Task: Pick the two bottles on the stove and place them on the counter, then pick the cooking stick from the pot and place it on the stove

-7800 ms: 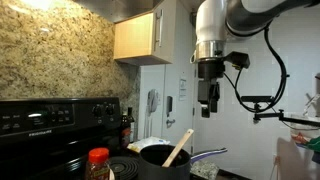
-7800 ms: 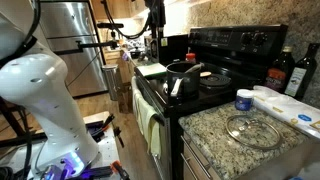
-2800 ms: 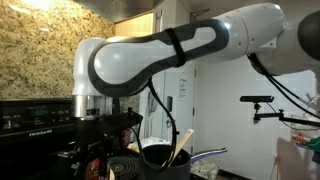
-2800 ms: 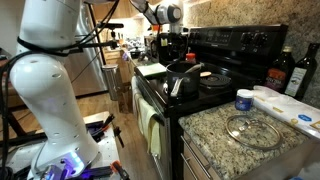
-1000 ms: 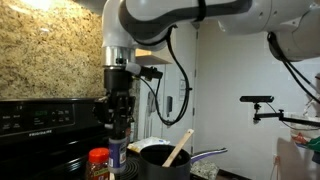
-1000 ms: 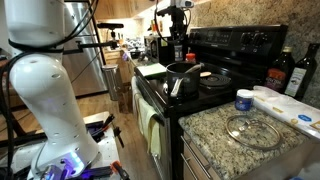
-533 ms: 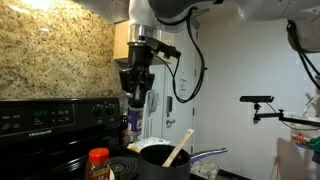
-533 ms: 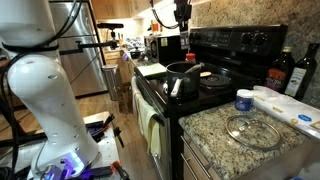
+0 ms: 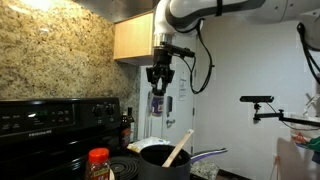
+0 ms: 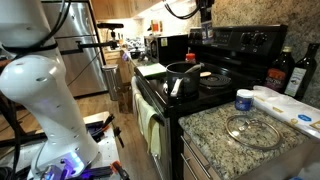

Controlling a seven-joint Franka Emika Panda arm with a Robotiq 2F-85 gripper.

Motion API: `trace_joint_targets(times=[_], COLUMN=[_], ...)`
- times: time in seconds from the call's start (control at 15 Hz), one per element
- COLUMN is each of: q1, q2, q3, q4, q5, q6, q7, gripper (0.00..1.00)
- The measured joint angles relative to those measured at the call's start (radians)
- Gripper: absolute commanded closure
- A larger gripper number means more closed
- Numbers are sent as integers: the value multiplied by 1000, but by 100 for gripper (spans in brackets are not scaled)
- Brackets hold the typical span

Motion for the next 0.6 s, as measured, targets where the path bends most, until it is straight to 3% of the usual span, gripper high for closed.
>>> trace_joint_targets(times=[0.6], q1=[-142], q2=[-7], q3=[-109], q4=[-50], q5=[11], q6=[11], q7=[0], gripper=[77])
